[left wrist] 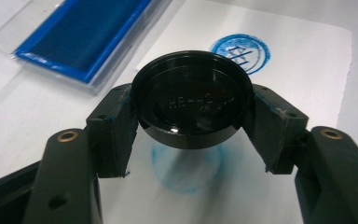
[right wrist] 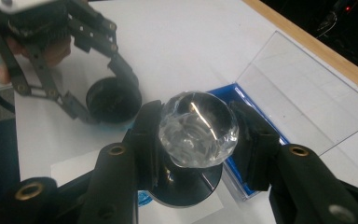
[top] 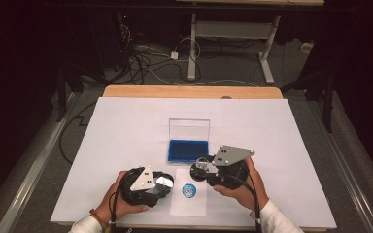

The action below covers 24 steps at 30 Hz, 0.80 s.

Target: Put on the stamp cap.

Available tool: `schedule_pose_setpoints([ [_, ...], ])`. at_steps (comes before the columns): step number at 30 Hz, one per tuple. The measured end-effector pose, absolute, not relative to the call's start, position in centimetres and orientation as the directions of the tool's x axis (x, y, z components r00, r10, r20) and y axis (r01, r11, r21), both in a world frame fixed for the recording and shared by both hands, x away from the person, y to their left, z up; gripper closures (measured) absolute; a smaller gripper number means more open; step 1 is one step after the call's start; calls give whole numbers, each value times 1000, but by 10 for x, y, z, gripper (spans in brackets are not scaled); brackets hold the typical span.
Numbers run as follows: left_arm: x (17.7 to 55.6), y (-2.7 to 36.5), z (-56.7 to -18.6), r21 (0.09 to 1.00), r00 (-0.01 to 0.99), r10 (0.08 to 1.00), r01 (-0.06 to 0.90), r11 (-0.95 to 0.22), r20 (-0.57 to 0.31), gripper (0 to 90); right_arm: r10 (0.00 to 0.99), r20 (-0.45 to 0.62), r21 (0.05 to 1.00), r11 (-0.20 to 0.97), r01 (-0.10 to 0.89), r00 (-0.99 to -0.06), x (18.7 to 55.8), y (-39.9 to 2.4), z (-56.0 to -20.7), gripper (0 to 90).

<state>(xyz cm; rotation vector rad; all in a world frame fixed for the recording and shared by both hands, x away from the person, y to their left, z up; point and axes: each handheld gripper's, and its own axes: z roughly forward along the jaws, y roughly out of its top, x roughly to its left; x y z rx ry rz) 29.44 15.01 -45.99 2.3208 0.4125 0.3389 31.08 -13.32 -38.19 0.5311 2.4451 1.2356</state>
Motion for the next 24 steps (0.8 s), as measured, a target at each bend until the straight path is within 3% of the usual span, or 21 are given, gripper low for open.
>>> schedule_pose_setpoints([
  [24,296,130,-457,752,919,388,204,-627,74,363,436,-114,852,505,137,-893,307,-114,-368,570],
])
